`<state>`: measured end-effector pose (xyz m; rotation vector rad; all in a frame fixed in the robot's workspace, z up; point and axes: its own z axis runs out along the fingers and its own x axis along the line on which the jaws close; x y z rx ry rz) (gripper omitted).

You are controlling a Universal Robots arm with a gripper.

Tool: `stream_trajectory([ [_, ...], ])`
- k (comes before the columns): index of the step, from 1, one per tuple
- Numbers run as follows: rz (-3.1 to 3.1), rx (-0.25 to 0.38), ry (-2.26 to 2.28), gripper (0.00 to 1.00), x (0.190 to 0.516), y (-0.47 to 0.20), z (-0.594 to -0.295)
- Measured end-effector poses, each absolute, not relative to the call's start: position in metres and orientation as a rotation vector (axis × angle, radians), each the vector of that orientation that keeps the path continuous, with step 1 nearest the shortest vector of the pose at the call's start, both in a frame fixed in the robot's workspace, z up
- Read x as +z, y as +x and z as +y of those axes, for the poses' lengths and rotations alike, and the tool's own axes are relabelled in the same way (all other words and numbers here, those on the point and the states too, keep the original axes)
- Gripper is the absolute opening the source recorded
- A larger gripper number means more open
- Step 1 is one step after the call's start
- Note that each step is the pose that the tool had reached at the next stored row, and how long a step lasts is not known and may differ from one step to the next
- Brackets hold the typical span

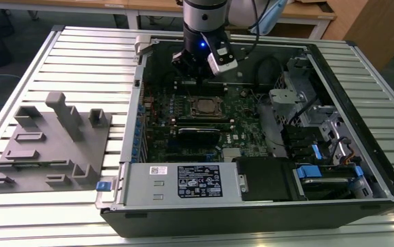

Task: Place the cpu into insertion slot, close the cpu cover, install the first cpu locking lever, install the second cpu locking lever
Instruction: 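Install the first cpu locking lever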

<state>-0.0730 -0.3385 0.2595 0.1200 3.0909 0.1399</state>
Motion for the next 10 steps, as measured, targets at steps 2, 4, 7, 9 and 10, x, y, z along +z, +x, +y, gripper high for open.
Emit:
stream_trajectory([
  [2, 3.091, 0.140, 0.120, 0.10, 0.2596, -0.0731, -0.3385],
  [4, 3.091, 0.140, 0.120, 0.10, 0.2596, -0.0735, -0.3385],
  [7, 3.091, 0.140, 0.120, 0.10, 0.2596, -0.0742, -0.3385],
  [9, 3.091, 0.140, 0.120, 0.10, 0.2596, -0.0747, -0.3385],
  [10, 3.091, 0.140, 0.120, 0.10, 0.2596, -0.0747, -0.3385],
])
